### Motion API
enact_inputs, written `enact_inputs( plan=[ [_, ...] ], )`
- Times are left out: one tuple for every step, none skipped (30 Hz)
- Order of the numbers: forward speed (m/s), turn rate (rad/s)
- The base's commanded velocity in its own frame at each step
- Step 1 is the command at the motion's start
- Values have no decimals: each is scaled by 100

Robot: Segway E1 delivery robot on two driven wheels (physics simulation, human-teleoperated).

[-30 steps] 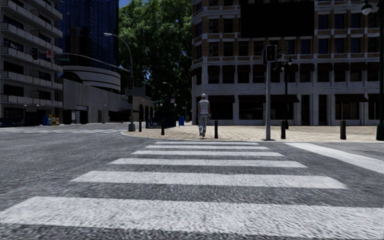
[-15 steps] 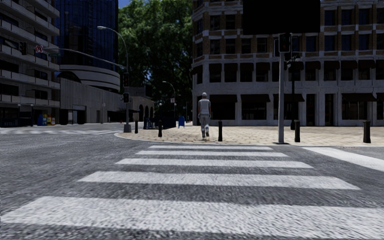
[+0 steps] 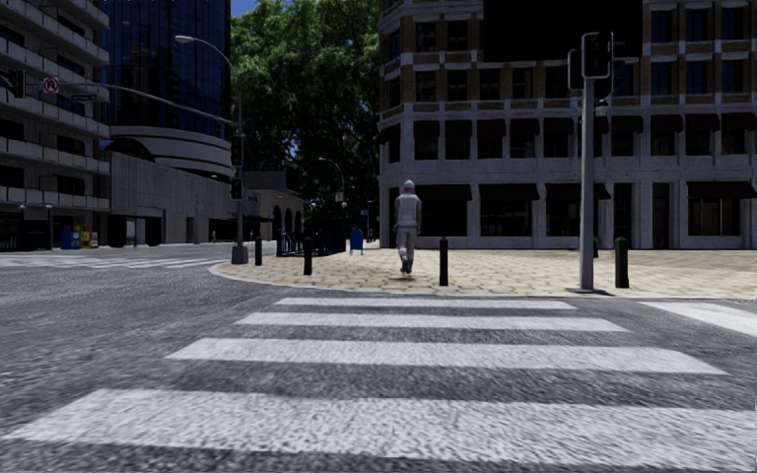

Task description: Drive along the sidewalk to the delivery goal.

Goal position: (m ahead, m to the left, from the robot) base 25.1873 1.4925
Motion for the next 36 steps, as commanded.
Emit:
enact_inputs(
  plan=[
    [199,0],
    [199,0],
    [199,0],
    [199,0],
    [199,0],
    [199,0],
    [199,0],
    [199,0],
    [199,-4],
    [199,-19],
    [199,-19],
    [199,-28],
    [199,-30],
    [199,-31],
    [199,-31],
    [199,-31],
    [199,-31],
    [199,-24],
    [199,-15],
    [199,-15],
    [199,-2],
    [199,0],
    [199,0],
    [199,0],
    [199,0],
    [199,0],
    [199,0],
    [199,0],
    [199,0],
    [199,0],
    [199,0],
    [199,0],
    [199,0],
    [199,0],
    [199,0],
    [199,0]
  ],
)
